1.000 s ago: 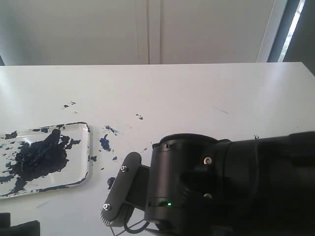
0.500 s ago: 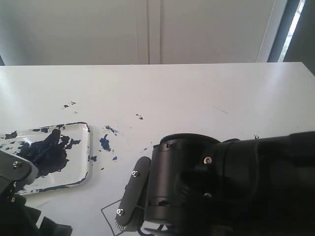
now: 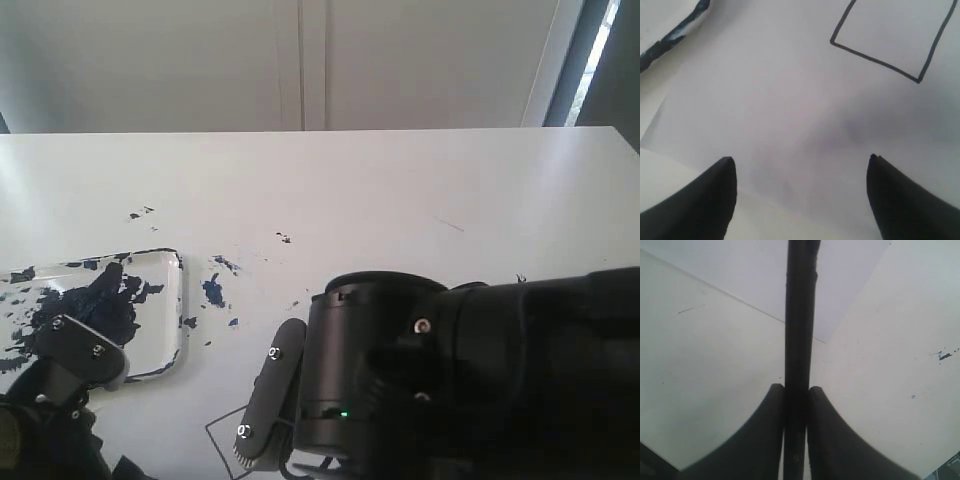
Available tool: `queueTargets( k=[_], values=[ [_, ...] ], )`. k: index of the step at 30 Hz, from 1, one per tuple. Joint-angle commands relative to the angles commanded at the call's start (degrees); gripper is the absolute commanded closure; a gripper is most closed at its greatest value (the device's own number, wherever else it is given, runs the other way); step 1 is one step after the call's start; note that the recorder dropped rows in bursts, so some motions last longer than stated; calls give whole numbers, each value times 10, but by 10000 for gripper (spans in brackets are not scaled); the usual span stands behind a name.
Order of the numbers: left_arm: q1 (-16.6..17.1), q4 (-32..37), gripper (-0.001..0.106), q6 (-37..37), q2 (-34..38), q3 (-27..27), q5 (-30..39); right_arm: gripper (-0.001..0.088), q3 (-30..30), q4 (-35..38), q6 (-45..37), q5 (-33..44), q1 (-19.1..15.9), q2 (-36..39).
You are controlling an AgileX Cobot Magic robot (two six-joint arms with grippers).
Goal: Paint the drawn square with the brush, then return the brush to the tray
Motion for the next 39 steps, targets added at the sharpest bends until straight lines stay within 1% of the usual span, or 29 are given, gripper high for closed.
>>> queueTargets(
  k=[3,6,9,12,16,22,27,39],
  values=[
    [0,0,304,2,14,0,-16,868,0,18,-15,-1,0,0],
    [0,0,304,7,15,-3,-26,868,0,21,-15,-1,0,0],
    [0,0,304,27,15,-15,-15,868,0,21,-15,-1,0,0],
    [0,0,304,50,17,-29,14,868,0,20,-15,1,0,0],
    [0,0,304,63,28,-39,35,868,0,20,-15,0,0,1],
    [0,0,304,64,69,-39,34,868,-1,20,-24,12,0,25],
    [0,0,304,64,105,-40,40,868,-1,18,-26,5,0,41],
    [0,0,304,63,113,-40,44,868,-12,7,-28,-15,0,63]
  ],
)
